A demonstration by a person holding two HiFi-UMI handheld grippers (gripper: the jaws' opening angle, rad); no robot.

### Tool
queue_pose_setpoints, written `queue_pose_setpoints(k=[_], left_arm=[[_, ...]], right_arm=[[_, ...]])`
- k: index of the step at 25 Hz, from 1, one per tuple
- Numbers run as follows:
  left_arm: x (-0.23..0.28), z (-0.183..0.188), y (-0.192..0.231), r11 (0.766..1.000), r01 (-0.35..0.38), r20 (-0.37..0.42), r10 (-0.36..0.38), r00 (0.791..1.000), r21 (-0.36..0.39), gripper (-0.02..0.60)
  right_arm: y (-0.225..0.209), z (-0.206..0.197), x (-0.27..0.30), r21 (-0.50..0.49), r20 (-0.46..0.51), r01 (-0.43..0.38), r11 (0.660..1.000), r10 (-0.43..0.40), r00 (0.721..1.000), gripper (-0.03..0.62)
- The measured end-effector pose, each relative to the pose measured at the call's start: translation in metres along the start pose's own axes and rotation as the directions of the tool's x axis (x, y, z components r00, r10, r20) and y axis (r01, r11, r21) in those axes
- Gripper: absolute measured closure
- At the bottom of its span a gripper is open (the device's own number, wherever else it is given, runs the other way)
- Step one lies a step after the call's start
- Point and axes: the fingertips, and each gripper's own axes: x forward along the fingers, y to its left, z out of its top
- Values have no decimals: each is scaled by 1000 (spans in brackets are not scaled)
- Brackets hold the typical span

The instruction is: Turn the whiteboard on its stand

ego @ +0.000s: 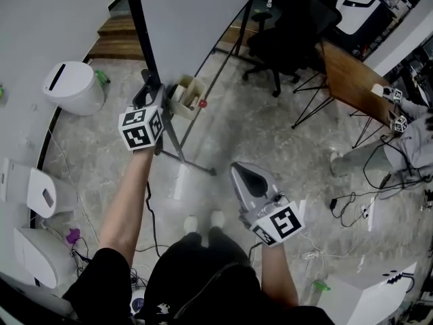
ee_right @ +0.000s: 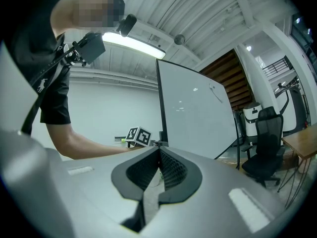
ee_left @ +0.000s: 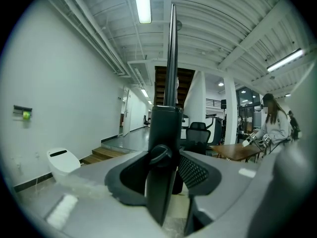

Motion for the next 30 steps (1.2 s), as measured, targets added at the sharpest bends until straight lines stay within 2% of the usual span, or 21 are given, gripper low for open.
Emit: queue_pose_setpoints(k=[13,23,30], left_arm=[[-38,-4,-8,999,35,-14,-35,999,33,390],[-38,-4,-9,995,62,13,-63,998,83,387],[-55,2,-6,994,50,46,-55,997,96,365]], right_arm=[[7,19,5,-21,21,-16,1000,16,1000,589],[6,27,-2,-43,36,6,999,-4,999,589],[10,31,-7,-46,49,10,999,-8,999,589]])
